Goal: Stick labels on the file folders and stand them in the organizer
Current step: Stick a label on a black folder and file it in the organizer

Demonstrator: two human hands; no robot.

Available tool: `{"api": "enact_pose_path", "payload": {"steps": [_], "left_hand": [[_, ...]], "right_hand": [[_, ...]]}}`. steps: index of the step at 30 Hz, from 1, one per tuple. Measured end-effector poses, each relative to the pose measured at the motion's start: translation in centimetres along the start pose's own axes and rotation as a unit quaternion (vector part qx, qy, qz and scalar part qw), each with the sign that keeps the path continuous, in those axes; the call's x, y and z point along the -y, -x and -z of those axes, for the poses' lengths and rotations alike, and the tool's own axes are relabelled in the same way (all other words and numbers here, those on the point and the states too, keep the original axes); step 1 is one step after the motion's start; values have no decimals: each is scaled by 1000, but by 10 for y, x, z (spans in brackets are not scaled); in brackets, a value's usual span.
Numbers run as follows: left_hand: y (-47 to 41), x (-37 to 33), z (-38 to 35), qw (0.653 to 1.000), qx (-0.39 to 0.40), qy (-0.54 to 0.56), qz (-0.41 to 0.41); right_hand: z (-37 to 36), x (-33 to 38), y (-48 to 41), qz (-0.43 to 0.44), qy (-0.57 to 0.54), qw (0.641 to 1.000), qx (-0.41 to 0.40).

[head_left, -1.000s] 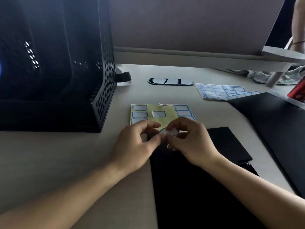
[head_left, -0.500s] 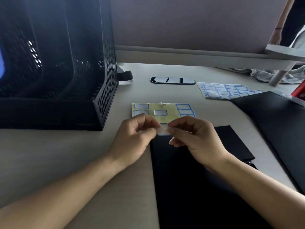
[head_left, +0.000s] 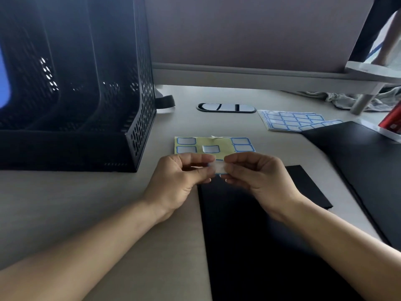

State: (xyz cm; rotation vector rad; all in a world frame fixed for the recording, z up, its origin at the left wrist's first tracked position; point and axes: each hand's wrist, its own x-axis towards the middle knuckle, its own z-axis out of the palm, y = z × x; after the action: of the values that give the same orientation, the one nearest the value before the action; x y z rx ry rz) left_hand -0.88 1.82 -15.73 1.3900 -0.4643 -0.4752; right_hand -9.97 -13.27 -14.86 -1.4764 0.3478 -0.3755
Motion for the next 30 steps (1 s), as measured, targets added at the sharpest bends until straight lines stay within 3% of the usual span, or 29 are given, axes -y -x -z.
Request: {"api": "enact_pose_path", "payload": {"steps": [2, 4, 6, 8, 16, 21, 26, 30], "left_hand": [[-1, 1, 0, 1000, -8, -2, -7], [-2, 5, 2, 991, -40, -116, -52], [-1, 8, 7, 953, -74, -275, -99], [1, 8, 11, 923, -77, -362, -102], [12, 10, 5, 879, -8, -468, -91], [7, 9, 8, 925, -12, -372, -75], [3, 3, 1, 993, -10, -117, -15], [1, 2, 1, 984, 23, 127, 124]], "right_hand": [[-1, 1, -1, -9, -5, 1000, -2], [0, 0, -1, -16, -3, 1000, -15], [1, 0, -3, -20, -5, 999, -37], [3, 0, -3, -24, -16, 998, -56], [3, -1, -4, -28, -6, 998, -55], [3, -1, -4, -26, 3, 998, -50], [2, 6, -2, 14, 38, 998, -53], [-1, 8, 1, 39, 69, 995, -53]]}}
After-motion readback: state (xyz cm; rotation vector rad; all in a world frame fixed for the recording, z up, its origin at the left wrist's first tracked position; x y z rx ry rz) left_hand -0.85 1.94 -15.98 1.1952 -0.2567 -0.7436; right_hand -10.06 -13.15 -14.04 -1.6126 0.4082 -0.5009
